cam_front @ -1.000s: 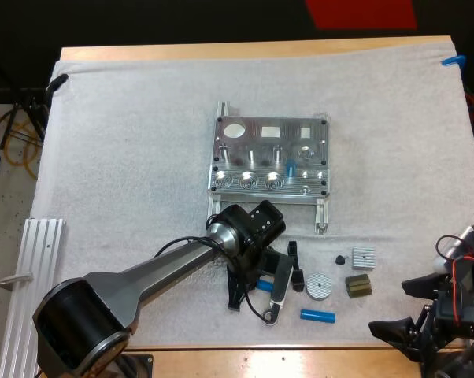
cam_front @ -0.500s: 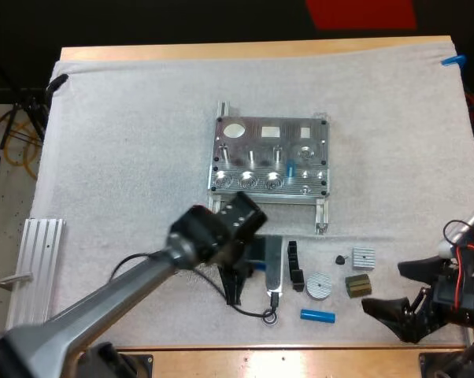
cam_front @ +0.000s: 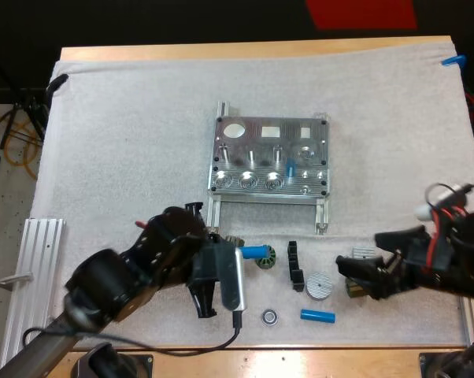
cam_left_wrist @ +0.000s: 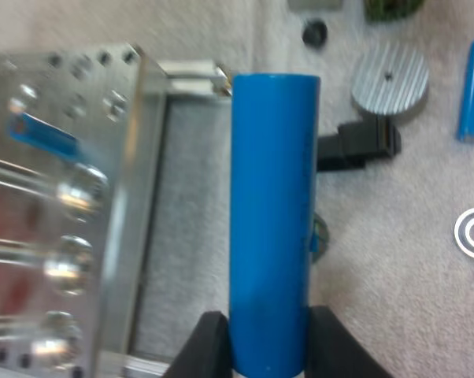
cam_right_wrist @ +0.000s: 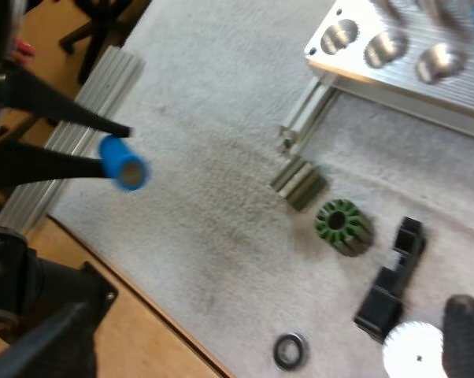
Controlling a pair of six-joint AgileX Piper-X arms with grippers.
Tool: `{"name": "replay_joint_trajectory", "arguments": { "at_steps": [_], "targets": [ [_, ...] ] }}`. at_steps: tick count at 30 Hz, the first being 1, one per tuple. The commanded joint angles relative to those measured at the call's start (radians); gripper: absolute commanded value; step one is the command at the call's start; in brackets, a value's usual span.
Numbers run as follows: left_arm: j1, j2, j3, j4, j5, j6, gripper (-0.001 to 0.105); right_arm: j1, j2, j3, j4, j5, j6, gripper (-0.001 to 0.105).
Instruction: Load cells from left to right
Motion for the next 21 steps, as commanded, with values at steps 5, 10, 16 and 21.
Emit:
{"name": "replay_joint_trajectory", "arguments": {
  "at_steps": [5, 10, 16, 21],
  "targets": [
    [-0.001, -0.062, -0.003, -0.003, 0.02, -0.014, 0.0, 0.0, 0.122, -0.003, -0.133, -0.139, -0.003, 0.063],
    [-0.001, -0.065, -0.003, -0.003, 0.035, -0.014, 0.0, 0.0, 0.242, -0.003, -0.269, -0.308, 0.002, 0.052],
    [-0.001, -0.065, -0.003, -0.003, 0.035, -0.014, 0.0, 0.003, 0.345, -0.003, -0.375, -0.407, 0.063, 0.051],
    [-0.001, -0.065, -0.003, -0.019, 0.029, -0.014, 0.0, 0.065, 0.387, -0.003, -0.443, -0.417, 0.086, 0.051]
  ]
}}
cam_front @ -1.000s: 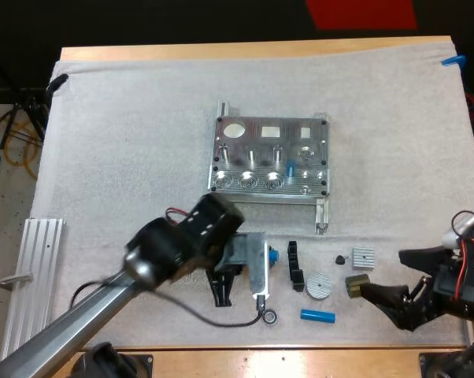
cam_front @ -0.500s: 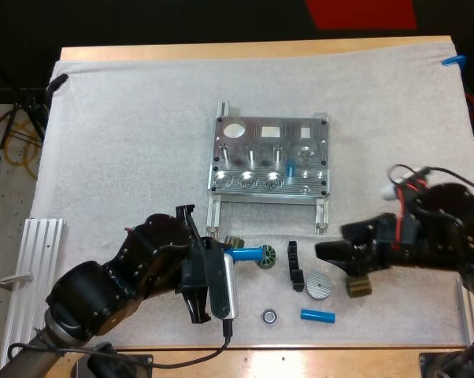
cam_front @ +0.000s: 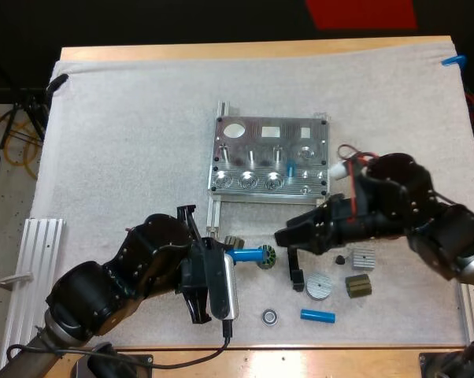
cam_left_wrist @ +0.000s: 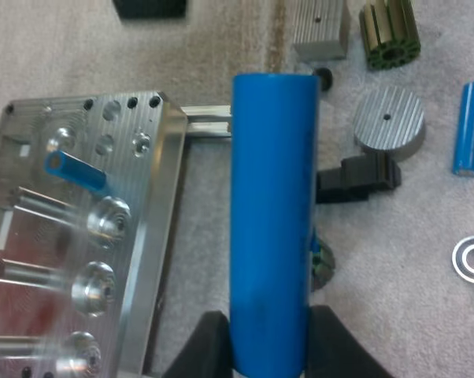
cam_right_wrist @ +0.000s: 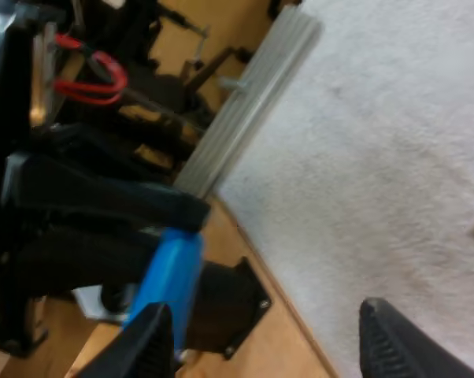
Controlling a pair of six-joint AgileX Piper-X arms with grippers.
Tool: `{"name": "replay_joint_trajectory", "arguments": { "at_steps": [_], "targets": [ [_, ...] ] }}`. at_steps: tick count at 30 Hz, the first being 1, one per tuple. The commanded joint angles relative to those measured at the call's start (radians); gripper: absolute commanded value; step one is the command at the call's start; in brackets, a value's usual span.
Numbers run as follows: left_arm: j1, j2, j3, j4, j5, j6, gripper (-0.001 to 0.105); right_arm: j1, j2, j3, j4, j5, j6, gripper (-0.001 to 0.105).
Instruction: Load cells from left to right
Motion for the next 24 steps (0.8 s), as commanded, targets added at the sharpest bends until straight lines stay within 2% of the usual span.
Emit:
{"name": "replay_joint_trajectory", "arguments": {
  "at_steps": [1, 9, 14, 17, 24],
  "targets": [
    [-0.001, -0.002, -0.003, -0.017, -0.006, -0.017, 0.0, 0.029, 0.005, -0.005, -0.032, -0.022, 0.009, 0.051],
    [-0.001, 0.055, -0.003, -0.018, -0.025, -0.039, 0.0, 0.152, 0.025, -0.004, -0.101, 0.085, 0.037, 0.051],
    [-0.001, 0.064, -0.003, -0.028, -0.025, -0.04, 0.0, 0.161, 0.025, -0.004, -0.095, 0.107, 0.042, 0.051],
    [-0.001, 0.064, -0.003, -0.05, -0.025, -0.04, 0.0, 0.161, 0.025, -0.004, -0.096, 0.119, 0.042, 0.046],
    [-0.001, 0.064, -0.003, -0.065, -0.025, -0.04, 0.0, 0.161, 0.025, -0.004, -0.087, 0.16, 0.043, 0.002]
  ]
}}
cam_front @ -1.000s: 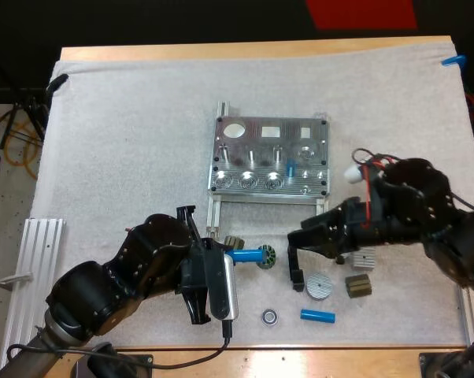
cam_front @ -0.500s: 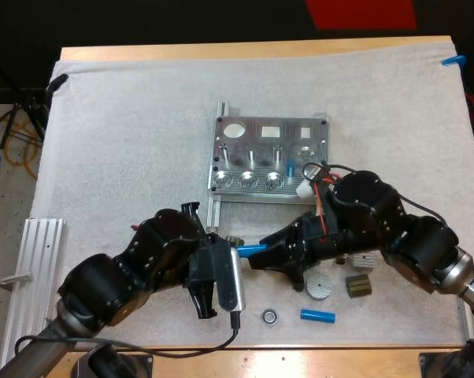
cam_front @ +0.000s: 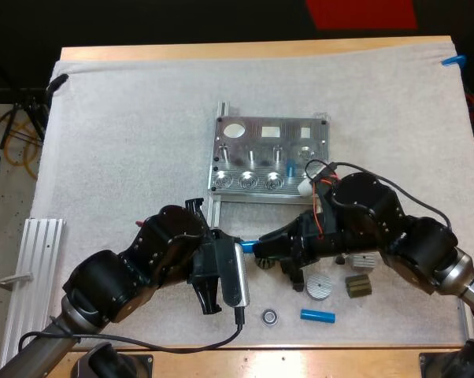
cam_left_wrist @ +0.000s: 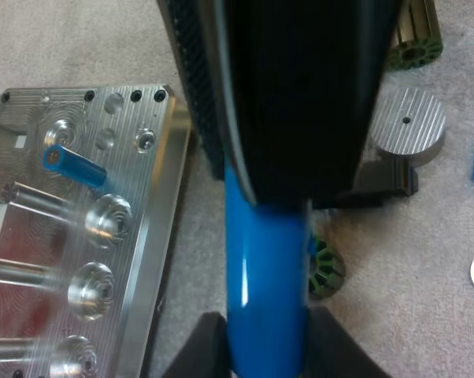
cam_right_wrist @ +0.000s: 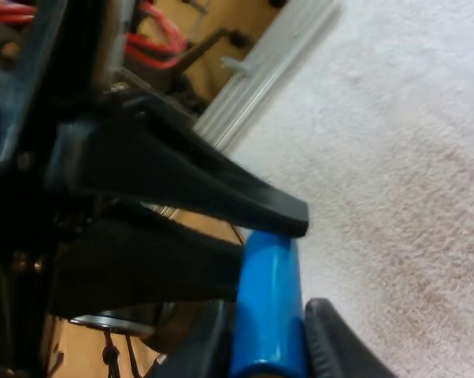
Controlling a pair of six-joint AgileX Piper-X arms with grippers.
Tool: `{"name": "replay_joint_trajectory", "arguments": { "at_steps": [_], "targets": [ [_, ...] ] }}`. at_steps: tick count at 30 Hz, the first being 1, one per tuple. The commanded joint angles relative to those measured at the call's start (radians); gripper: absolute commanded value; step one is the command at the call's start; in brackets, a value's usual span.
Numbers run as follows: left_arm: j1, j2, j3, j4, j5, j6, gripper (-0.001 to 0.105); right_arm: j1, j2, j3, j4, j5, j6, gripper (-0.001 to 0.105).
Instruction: Load cells from left to right
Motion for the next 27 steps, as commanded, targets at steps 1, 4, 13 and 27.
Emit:
{"name": "replay_joint_trajectory", "arguments": {
  "at_steps": [1, 4, 13, 27],
  "targets": [
    [-0.001, -0.005, -0.004, -0.018, -0.012, -0.015, 0.0, 0.002, -0.003, -0.004, -0.009, -0.014, -0.003, 0.0],
    [-0.001, -0.022, -0.011, -0.013, -0.012, -0.036, 0.008, 0.002, -0.003, -0.004, -0.009, -0.009, -0.003, 0.0],
    [-0.001, -0.147, -0.02, 0.026, -0.114, -0.196, 0.057, 0.0, -0.003, -0.051, 0.006, 0.168, -0.016, 0.0],
    [-0.001, -0.357, -0.008, 0.061, -0.341, -0.502, 0.056, -0.109, 0.217, -0.411, 0.45, 0.508, -0.253, 0.0]
  ]
}}
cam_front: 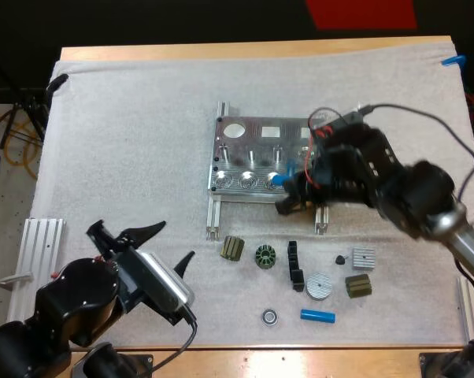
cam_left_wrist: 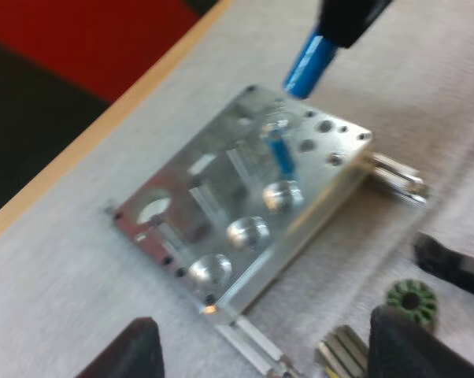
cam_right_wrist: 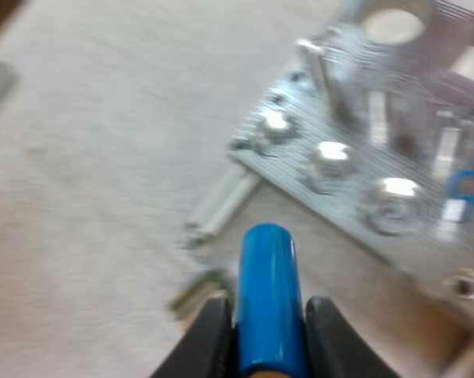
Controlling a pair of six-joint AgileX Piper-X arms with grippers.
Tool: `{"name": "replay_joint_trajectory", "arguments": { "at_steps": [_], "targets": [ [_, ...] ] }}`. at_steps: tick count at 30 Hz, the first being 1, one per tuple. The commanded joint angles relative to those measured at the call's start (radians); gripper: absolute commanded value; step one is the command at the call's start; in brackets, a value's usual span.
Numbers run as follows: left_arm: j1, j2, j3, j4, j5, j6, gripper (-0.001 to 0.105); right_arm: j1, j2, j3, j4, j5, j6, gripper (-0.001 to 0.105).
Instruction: Load cells from left to right
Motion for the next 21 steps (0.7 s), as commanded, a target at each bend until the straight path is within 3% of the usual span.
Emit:
{"name": "replay_joint_trajectory", "arguments": {
  "at_steps": [1, 5, 11, 21],
  "targets": [
    [-0.001, -0.01, 0.008, -0.011, -0.051, -0.045, 0.056, -0.019, 0.038, -0.051, 0.039, 0.028, -0.029, 0.0],
    [-0.001, -0.025, 0.053, -0.034, -0.072, -0.103, 0.056, -0.051, 0.156, -0.14, 0.107, 0.1, -0.068, 0.0],
    [-0.001, -0.025, 0.067, -0.062, -0.072, -0.104, 0.056, -0.093, 0.313, -0.262, 0.235, 0.167, -0.113, 0.0],
    [-0.001, -0.025, 0.067, -0.093, -0.072, -0.104, 0.056, -0.095, 0.472, -0.331, 0.27, 0.257, -0.216, 0.0]
  ]
}}
